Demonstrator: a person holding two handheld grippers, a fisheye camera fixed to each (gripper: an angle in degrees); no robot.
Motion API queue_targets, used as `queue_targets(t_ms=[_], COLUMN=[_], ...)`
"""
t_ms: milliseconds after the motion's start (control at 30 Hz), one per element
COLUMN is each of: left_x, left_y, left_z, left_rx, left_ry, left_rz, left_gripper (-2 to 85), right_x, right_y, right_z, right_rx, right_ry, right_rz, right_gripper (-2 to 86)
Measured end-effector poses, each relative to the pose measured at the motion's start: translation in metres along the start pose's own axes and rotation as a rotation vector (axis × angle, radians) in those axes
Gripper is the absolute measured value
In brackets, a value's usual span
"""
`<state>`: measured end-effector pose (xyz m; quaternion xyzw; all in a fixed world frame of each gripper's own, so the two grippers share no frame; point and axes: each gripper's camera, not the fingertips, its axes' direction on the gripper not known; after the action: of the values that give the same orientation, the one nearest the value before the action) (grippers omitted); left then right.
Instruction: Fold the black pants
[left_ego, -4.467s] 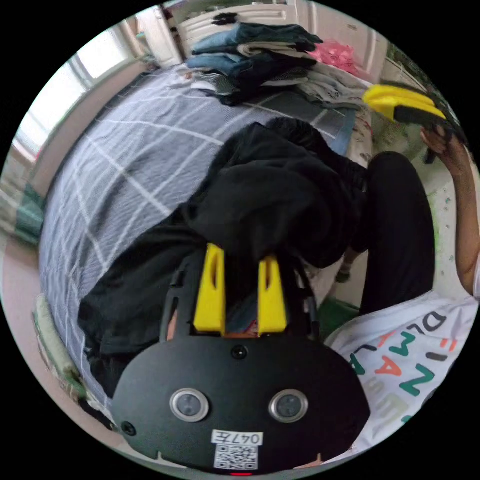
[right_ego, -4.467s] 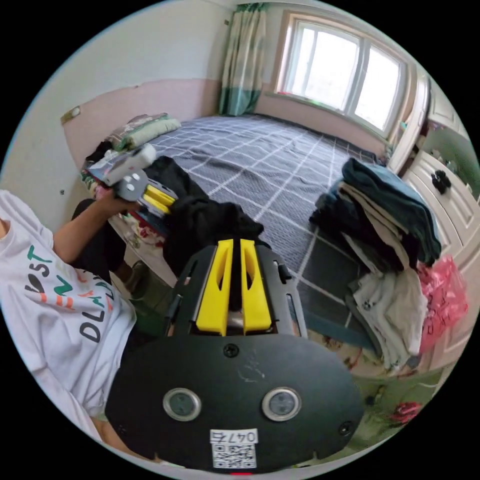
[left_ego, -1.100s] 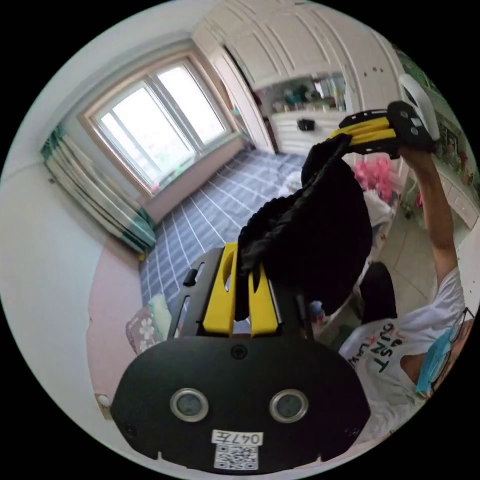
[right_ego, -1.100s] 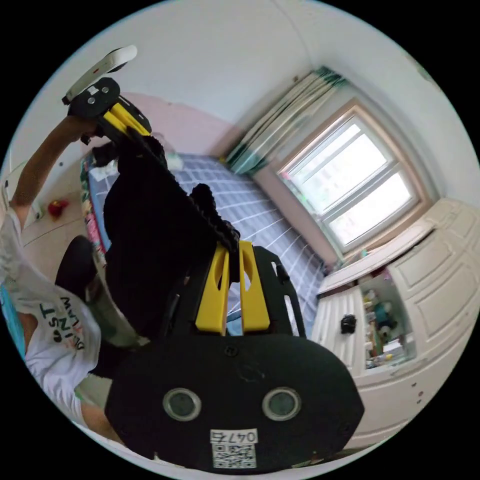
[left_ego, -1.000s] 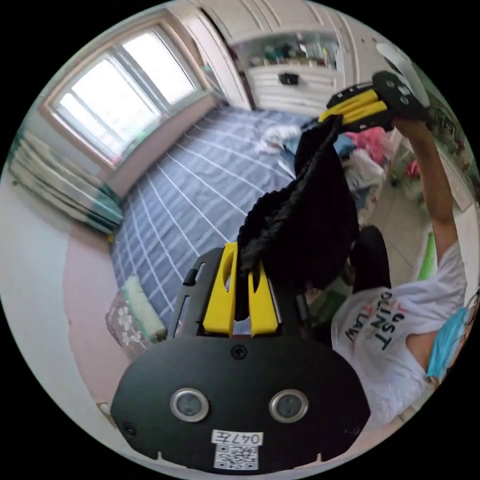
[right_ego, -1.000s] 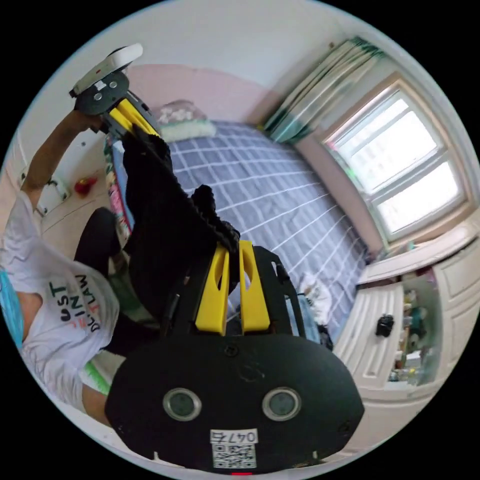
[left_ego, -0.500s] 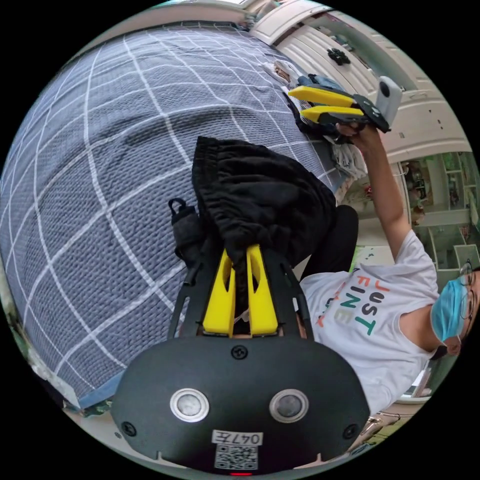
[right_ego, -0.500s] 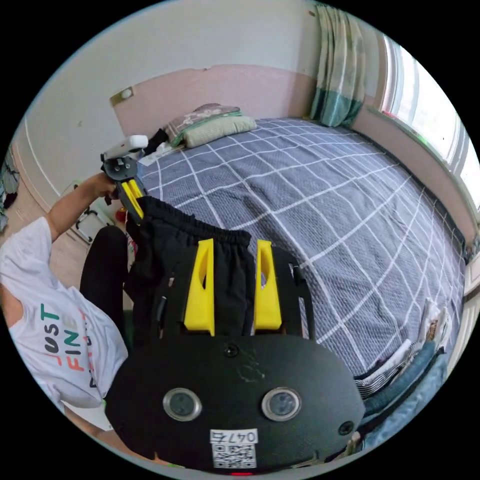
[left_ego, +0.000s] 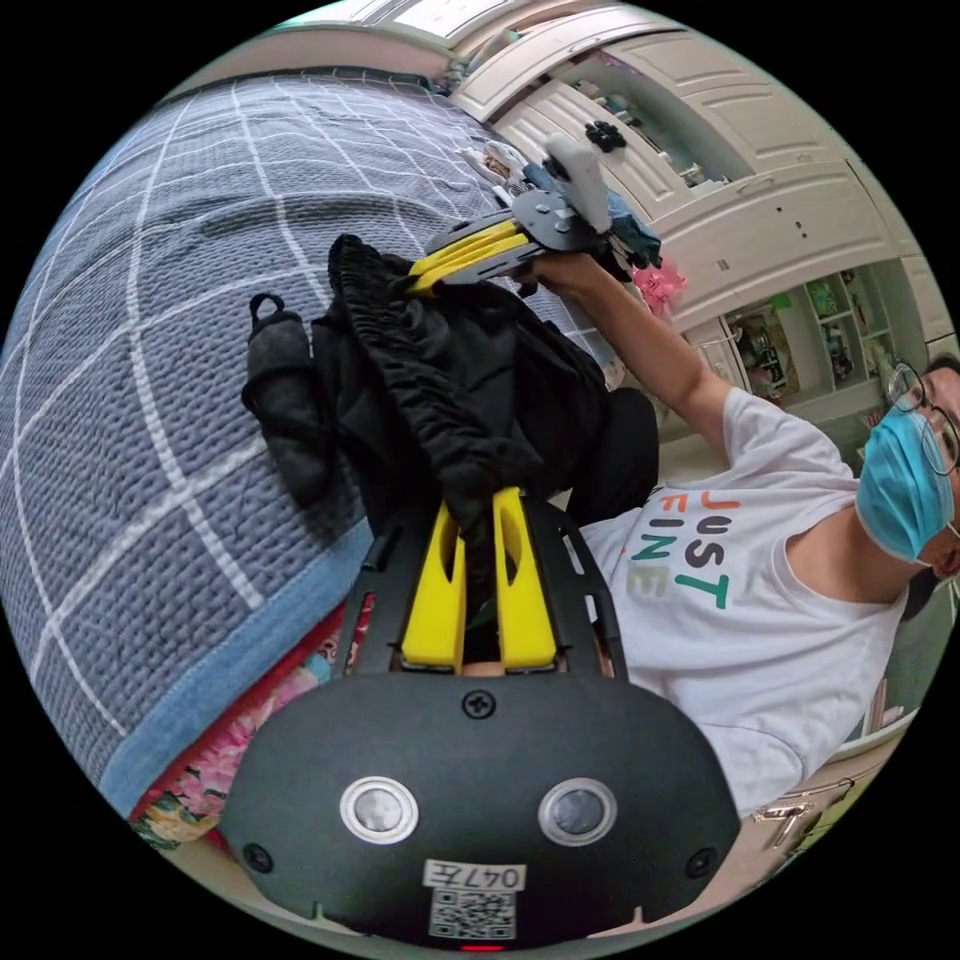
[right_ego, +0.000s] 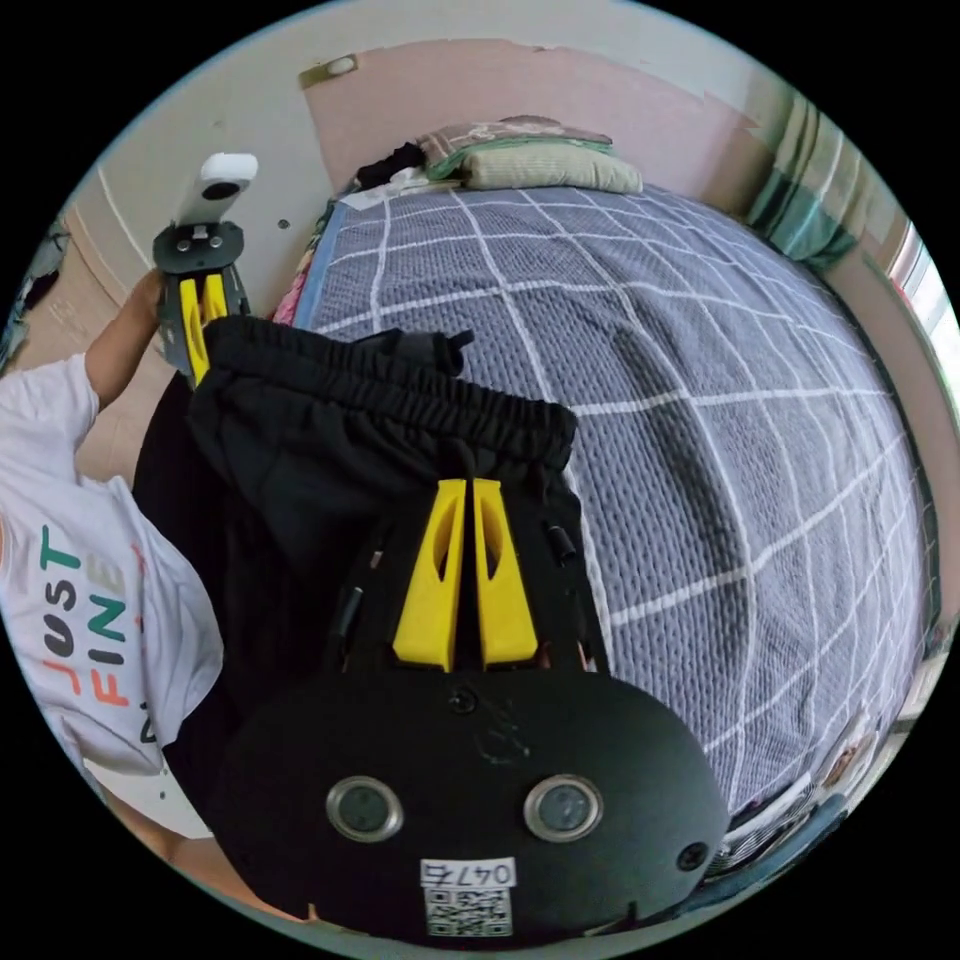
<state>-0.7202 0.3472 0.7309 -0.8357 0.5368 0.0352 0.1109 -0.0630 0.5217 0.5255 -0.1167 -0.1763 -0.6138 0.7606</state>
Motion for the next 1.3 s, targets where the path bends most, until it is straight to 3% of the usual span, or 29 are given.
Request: queue_targets(t_ms=[267, 400, 667, 900, 1133, 1300], left_x=[-0.015, 0.000, 0.059, 0.096, 0.122, 0.142], left_y=[0.024, 0.039, 0.035, 0.034, 0.042, 0.056], left_z=[0.006, 0.011, 0.058, 0.102, 0.135, 0.149], left_rx=[0.034, 0.086, 0.122, 0.067, -0.020, -0.025], left_ry=[-0.071, -0.115, -0.204, -0.241, -0.259, -0.285], left_rz=[-0.077, -0.054, 0.066, 0.145, 0.200, 0.213], left_gripper=[7.0, 8.4, 9.6, 9.7, 10.0, 11.0], right_x=[-0.041, -0.088, -0.118, -0.150, -0.254, -0.320], right_y=[0.074, 0.138, 0.246, 0.276, 0.225, 0.201], right_z=[-0.083, -0.097, -0.051, -0.084, -0.083, -0.066], right_rx=[0.024, -0.060, -0.142, -0.100, -0.028, -0.060], right_ry=[-0.030, 0.075, 0.145, 0.263, 0.309, 0.548], right_rz=[0.004, -0.041, 0.181, 0.348, 0.098, -0.020], right_gripper=[-0.1, -0.1, 0.7, 6.1, 6.8, 5.3])
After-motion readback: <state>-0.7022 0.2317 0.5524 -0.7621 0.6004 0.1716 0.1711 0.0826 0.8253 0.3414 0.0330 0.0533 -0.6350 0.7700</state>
